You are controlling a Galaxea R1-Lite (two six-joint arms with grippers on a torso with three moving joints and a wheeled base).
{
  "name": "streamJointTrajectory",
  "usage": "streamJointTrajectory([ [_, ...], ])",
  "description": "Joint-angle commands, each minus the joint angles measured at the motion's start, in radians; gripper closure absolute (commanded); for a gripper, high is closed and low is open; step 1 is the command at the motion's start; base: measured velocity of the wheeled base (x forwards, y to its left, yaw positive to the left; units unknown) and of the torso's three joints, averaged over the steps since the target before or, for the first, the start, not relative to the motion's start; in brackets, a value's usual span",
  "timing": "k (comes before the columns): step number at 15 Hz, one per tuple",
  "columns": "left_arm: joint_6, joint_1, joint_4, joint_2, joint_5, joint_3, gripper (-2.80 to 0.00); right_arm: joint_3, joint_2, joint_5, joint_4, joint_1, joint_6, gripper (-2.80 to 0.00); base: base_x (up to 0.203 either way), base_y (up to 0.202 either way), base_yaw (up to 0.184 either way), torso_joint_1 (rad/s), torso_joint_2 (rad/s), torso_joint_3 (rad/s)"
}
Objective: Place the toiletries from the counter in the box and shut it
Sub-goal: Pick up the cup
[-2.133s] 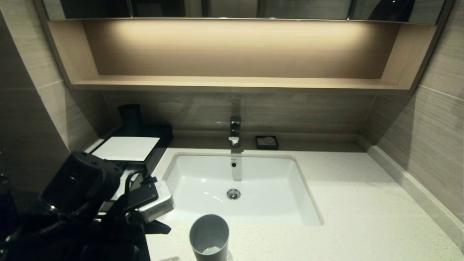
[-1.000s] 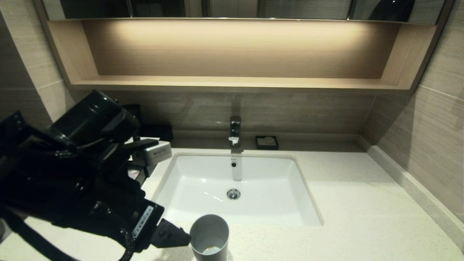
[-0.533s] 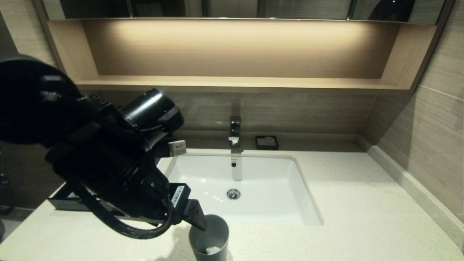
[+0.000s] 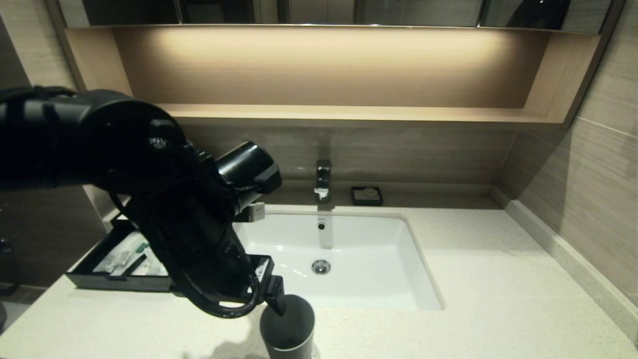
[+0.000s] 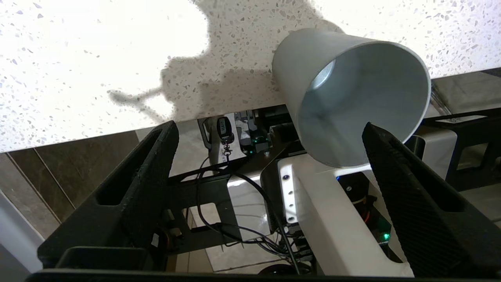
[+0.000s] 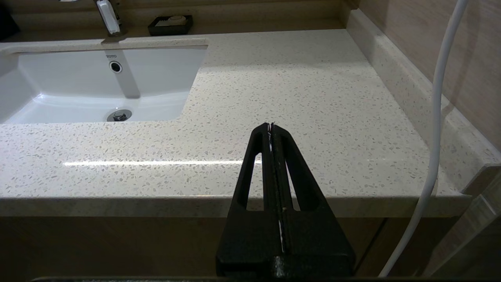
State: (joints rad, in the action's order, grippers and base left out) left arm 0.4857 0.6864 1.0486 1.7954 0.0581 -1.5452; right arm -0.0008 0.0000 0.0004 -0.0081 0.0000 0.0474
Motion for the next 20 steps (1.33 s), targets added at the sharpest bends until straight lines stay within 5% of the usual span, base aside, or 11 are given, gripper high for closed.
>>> streamJointTrajectory([
  [1, 0.004, 0.007, 0.006, 0.014, -0.001, -0.003, -2.8, 0.0, 0.002, 0.0, -0.001, 0.0, 0.0, 0.0, 0.0, 0.0, 0.0, 0.0, 0.0, 0.0],
  [14, 0.004, 0.021, 0.027, 0.093, -0.038, 0.001, -2.8, 0.0, 0.002, 0.001, 0.0, 0.0, 0.0, 0.0, 0.0, 0.0, 0.0, 0.0, 0.0, 0.0],
  [15, 0.004, 0.022, 0.027, 0.098, -0.038, 0.001, -1.05, 0.001, 0.002, 0.0, -0.001, 0.0, 0.0, 0.0, 0.0, 0.0, 0.0, 0.0, 0.0, 0.0],
  [16, 0.005, 0.022, 0.027, 0.106, -0.04, -0.001, 0.0, 0.0, 0.002, 0.001, -0.001, 0.0, 0.0, 0.0, 0.0, 0.0, 0.0, 0.0, 0.0, 0.0],
  [20, 0.004, 0.028, 0.028, 0.111, -0.04, 0.009, 0.0, 0.0, 0.002, 0.0, -0.001, 0.0, 0.001, 0.0, 0.0, 0.0, 0.0, 0.0, 0.0, 0.0],
])
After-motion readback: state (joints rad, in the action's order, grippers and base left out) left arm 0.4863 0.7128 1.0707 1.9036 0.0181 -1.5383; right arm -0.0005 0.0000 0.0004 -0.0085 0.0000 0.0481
